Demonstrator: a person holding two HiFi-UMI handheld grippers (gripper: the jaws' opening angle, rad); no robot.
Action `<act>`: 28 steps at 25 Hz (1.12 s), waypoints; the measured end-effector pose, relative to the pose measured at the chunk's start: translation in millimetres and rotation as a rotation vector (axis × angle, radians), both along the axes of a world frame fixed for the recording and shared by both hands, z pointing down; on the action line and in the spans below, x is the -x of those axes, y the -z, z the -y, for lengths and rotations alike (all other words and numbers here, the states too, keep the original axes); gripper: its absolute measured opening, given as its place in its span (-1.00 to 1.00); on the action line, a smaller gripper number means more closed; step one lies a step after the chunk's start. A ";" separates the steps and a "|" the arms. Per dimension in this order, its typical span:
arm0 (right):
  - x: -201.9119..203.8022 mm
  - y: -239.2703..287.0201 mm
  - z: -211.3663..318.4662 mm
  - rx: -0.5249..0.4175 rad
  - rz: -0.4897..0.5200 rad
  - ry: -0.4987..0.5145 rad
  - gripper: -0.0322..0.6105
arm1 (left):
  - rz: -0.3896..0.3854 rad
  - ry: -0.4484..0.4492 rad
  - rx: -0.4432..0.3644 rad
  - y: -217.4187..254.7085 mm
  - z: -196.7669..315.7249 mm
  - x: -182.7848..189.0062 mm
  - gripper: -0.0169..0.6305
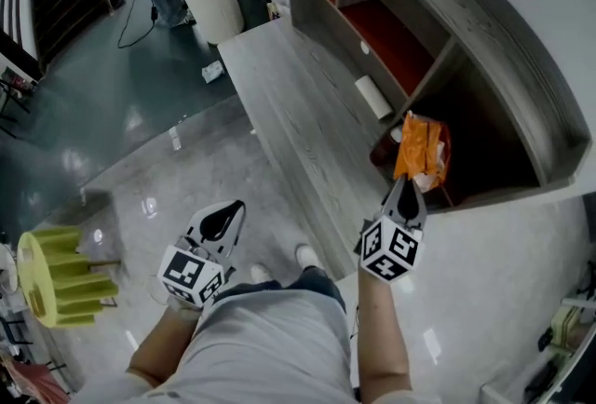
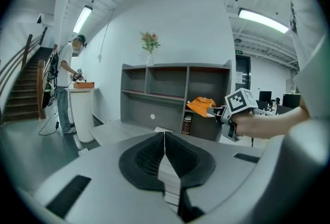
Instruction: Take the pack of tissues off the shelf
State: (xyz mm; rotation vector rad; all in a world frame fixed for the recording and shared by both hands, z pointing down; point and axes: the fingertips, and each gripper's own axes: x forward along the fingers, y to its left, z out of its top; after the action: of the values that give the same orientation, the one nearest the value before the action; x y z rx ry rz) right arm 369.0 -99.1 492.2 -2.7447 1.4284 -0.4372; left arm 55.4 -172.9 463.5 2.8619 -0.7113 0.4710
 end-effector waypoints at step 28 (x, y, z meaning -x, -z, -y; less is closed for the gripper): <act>337.4 25.1 134.1 -0.054 0.036 0.841 -0.84 | -0.072 0.508 -0.038 18.3 23.1 228.6 -0.89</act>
State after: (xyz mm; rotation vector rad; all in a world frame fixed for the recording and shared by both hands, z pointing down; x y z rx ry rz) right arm 31.7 -233.2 467.1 -1.9463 2.4769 -0.4274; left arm -173.2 -195.9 445.2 2.5685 -1.3844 0.2782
